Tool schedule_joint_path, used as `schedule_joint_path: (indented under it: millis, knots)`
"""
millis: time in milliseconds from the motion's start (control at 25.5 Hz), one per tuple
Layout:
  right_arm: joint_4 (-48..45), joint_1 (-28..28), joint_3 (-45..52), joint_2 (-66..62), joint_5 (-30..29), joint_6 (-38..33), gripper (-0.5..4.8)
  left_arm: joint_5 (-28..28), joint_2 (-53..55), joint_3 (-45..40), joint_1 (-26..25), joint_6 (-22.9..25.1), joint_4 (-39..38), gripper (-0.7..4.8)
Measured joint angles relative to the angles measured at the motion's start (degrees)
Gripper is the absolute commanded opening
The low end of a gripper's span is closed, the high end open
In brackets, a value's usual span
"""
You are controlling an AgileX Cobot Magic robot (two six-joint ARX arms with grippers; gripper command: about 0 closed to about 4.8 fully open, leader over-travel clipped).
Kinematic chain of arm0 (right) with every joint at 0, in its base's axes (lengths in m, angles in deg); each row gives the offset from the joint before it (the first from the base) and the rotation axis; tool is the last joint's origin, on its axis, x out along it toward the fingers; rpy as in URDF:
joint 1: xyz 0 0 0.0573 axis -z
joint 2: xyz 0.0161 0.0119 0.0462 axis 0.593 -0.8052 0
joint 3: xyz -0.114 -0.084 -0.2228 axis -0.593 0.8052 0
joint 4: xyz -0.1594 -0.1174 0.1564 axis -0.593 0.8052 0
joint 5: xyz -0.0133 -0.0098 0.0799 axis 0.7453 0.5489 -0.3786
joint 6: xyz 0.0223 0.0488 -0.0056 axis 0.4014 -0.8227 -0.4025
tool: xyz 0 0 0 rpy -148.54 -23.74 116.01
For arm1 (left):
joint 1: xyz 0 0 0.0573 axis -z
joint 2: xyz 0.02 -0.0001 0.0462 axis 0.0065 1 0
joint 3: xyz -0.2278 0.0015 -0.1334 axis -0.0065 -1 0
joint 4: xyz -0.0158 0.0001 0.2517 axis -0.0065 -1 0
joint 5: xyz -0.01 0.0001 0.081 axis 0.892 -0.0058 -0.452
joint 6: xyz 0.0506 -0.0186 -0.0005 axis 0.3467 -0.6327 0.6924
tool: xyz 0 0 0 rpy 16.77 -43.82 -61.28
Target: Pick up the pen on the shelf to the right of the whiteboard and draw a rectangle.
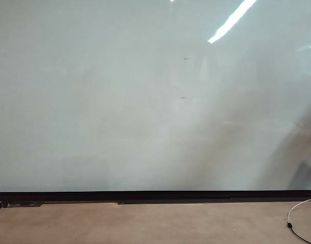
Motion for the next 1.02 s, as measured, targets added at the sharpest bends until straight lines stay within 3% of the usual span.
schedule_joint_path:
  millis: [509,588,784,901,1019]
  knots:
    - [0.00,0.00,0.00,-0.02,-0.02,0.00,1.97,0.00,0.00,0.00,0.00,-0.02,0.00,-0.04]
    - [0.00,0.00,0.00,-0.13,-0.02,0.00,1.64,0.00,0.00,0.00,0.00,0.00,0.00,-0.04]
    - [0.00,-0.39,0.00,-0.13,-0.02,0.00,1.62,0.00,0.00,0.00,0.00,0.00,0.00,-0.04]
    - [0.00,-0.42,0.00,-0.13,-0.02,0.00,1.19,0.00,0.00,0.00,0.00,0.00,0.00,-0.04]
    - [0.00,-0.39,0.00,-0.13,0.24,0.02,1.13,0.00,-0.02,0.00,0.00,-0.02,0.00,-0.05]
